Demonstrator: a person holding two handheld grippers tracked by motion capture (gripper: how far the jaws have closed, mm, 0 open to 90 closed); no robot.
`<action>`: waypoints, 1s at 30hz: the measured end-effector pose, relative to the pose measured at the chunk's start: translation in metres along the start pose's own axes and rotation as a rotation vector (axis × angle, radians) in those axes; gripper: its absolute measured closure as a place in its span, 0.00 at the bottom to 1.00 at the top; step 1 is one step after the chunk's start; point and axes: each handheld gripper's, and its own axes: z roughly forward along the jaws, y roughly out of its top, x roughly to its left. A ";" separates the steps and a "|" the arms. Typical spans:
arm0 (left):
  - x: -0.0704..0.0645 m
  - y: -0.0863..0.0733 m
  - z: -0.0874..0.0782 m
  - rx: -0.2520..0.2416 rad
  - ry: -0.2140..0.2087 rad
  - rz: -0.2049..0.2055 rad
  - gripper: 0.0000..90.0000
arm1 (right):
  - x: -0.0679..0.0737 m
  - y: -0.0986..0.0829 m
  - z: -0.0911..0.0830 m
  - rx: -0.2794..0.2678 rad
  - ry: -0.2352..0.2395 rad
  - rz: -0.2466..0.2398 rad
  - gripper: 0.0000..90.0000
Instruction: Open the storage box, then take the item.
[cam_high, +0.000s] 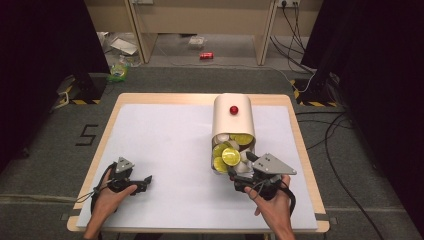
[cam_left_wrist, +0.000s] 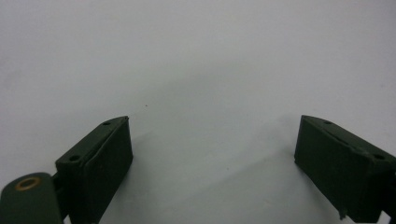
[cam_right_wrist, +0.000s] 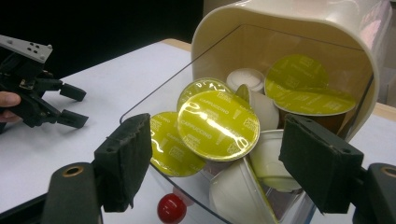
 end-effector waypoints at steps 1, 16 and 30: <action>0.000 0.000 0.000 0.000 0.000 0.000 0.12 | 0.000 0.000 0.000 -0.001 -0.002 0.000 0.29; 0.000 0.000 0.000 0.000 0.000 0.001 0.12 | -0.002 0.009 0.012 -0.002 -0.008 -0.007 0.28; 0.000 0.000 0.000 -0.001 0.000 0.000 0.12 | 0.001 0.011 0.032 0.032 -0.023 -0.023 0.27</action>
